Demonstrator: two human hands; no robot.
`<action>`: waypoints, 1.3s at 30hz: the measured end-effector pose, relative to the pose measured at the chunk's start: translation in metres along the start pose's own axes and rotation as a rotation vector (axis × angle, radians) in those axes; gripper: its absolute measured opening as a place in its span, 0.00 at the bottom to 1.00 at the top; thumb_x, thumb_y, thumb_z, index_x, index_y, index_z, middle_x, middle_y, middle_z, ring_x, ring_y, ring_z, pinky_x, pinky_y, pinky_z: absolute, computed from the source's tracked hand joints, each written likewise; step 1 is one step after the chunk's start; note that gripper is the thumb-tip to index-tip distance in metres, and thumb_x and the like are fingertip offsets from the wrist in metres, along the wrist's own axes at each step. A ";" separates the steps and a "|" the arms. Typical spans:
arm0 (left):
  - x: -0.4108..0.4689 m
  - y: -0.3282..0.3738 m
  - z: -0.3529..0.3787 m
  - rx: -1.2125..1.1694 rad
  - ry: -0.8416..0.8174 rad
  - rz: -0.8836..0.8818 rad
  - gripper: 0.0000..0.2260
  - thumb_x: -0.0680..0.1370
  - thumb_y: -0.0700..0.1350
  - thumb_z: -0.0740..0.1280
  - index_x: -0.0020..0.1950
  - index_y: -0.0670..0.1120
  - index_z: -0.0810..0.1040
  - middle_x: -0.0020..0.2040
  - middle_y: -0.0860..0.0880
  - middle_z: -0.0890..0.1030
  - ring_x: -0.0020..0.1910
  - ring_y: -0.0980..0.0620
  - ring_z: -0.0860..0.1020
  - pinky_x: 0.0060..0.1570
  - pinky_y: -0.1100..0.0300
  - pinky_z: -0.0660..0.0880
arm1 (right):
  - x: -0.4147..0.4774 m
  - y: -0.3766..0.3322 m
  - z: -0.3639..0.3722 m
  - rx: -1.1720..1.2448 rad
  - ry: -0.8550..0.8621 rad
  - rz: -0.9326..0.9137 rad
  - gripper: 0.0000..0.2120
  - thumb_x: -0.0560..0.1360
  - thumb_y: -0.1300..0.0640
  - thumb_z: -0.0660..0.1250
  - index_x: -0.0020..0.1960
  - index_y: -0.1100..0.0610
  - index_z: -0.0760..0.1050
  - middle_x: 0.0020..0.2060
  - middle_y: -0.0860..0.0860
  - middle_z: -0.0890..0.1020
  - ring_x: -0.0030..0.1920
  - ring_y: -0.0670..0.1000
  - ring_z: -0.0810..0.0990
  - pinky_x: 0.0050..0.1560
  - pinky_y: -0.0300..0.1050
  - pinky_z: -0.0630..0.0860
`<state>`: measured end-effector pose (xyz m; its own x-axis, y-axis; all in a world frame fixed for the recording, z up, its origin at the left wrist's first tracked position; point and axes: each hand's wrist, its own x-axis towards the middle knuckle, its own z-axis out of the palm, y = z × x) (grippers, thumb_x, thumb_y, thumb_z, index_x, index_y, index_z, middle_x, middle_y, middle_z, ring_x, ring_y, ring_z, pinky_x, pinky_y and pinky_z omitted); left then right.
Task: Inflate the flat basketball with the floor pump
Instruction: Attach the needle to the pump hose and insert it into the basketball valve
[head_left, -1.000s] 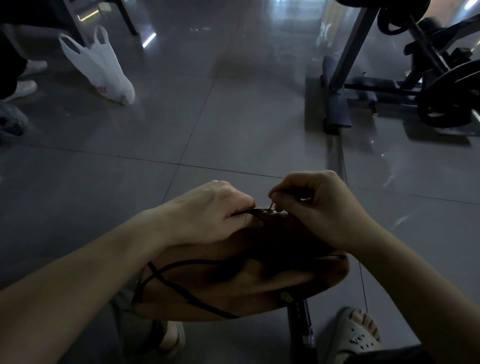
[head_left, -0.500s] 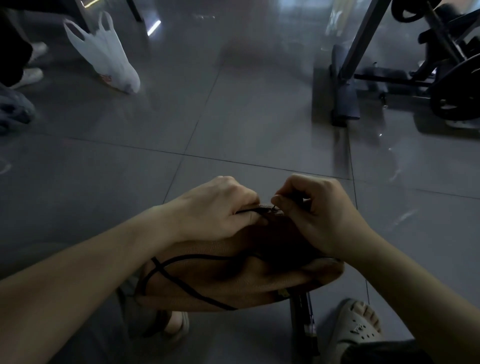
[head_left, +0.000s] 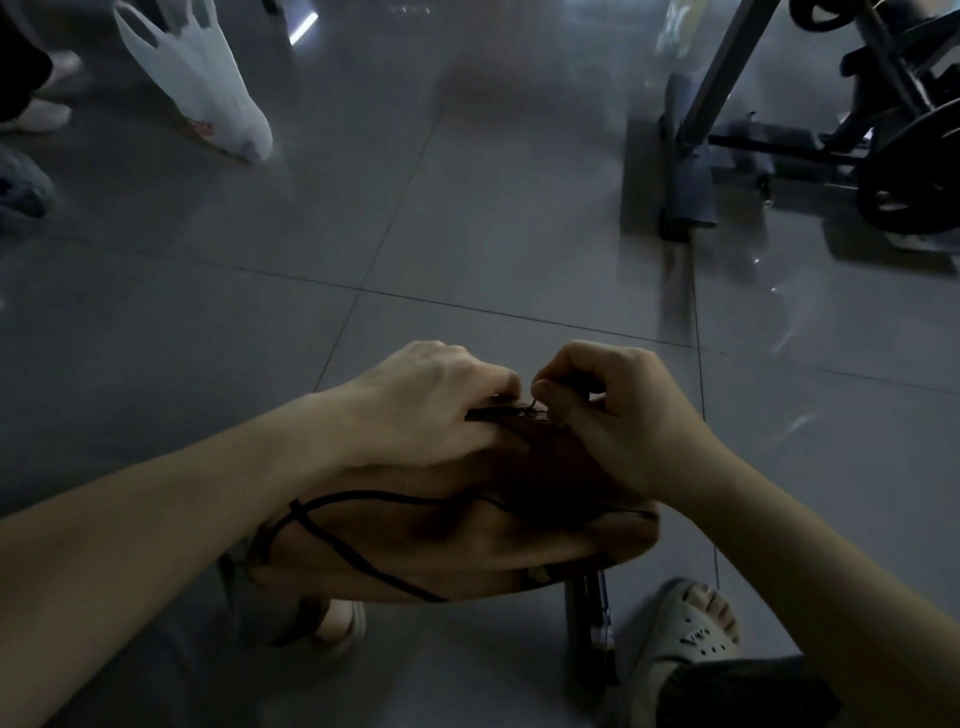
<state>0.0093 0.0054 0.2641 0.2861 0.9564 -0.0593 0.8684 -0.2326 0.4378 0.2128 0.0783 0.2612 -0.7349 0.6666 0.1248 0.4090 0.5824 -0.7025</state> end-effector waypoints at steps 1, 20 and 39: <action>0.000 0.000 0.000 -0.003 0.001 0.002 0.10 0.79 0.55 0.64 0.52 0.53 0.81 0.38 0.59 0.80 0.37 0.62 0.77 0.43 0.63 0.71 | 0.000 0.000 0.000 -0.007 -0.003 -0.004 0.04 0.79 0.55 0.66 0.49 0.49 0.80 0.40 0.40 0.81 0.42 0.39 0.80 0.47 0.35 0.77; 0.001 0.000 0.002 -0.255 -0.070 0.017 0.15 0.77 0.57 0.71 0.46 0.45 0.87 0.31 0.55 0.80 0.30 0.57 0.77 0.32 0.70 0.65 | 0.003 -0.003 -0.005 0.000 -0.150 0.062 0.04 0.78 0.53 0.67 0.46 0.50 0.81 0.37 0.43 0.82 0.38 0.41 0.81 0.45 0.45 0.80; 0.001 0.001 0.003 -0.228 -0.089 0.018 0.09 0.76 0.52 0.75 0.40 0.48 0.85 0.26 0.63 0.73 0.29 0.66 0.76 0.33 0.75 0.65 | 0.001 -0.006 0.005 -0.056 -0.157 0.067 0.10 0.78 0.52 0.69 0.39 0.51 0.79 0.30 0.45 0.79 0.32 0.44 0.78 0.36 0.40 0.77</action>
<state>0.0121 0.0051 0.2615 0.3439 0.9307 -0.1246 0.7520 -0.1935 0.6302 0.2069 0.0731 0.2624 -0.7786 0.6265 -0.0356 0.4864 0.5668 -0.6650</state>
